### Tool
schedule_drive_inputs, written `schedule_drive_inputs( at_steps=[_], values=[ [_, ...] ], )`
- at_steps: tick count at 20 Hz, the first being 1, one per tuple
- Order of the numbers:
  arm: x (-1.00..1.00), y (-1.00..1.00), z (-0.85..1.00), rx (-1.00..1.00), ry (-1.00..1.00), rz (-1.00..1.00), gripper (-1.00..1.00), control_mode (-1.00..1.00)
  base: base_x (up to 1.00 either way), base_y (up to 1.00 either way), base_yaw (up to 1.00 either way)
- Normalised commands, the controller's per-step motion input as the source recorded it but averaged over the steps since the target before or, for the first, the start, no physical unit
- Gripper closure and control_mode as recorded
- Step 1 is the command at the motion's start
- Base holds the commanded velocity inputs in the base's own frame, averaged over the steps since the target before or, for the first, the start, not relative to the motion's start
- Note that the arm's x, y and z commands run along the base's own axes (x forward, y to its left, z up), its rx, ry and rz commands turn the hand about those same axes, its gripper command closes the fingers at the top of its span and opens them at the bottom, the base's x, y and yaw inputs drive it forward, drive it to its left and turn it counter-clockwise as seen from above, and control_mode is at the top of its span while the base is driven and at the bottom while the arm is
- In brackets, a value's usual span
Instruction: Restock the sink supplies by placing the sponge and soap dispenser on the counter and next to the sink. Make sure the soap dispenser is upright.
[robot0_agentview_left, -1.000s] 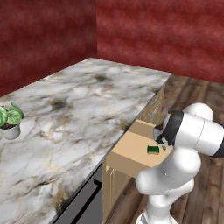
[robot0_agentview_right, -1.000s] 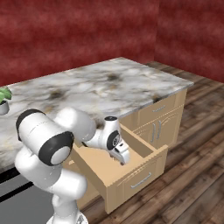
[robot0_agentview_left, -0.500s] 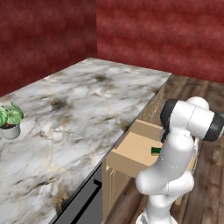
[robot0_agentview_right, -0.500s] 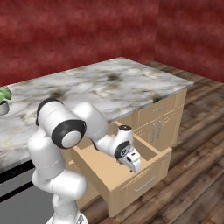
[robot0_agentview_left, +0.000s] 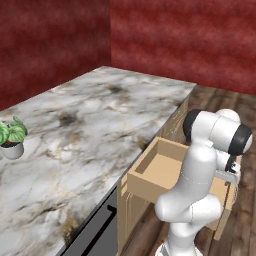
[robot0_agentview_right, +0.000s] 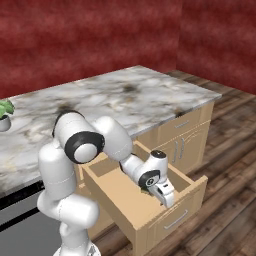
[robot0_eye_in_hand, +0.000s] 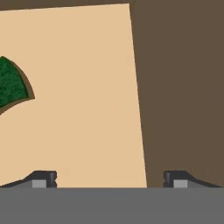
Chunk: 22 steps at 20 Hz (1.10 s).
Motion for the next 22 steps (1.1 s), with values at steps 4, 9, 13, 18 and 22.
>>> schedule_drive_inputs(
  at_steps=[4,9,13,18,22],
  values=[
    [-0.11,-0.47,0.0,0.03,-0.01,-0.01,-1.0,-1.0,0.0,0.0,0.0],
    [0.35,0.16,0.02,0.01,-0.01,-0.06,-1.0,-1.0,0.0,0.0,0.0],
    [0.32,0.4,0.04,0.03,-0.02,-0.2,-1.0,-1.0,0.0,0.0,0.0],
    [0.1,0.02,0.34,0.05,0.0,-0.19,-1.0,-1.0,0.0,0.0,0.0],
    [0.03,0.0,0.41,0.04,0.0,-0.18,-1.0,-1.0,0.0,0.0,0.0]
  ],
)
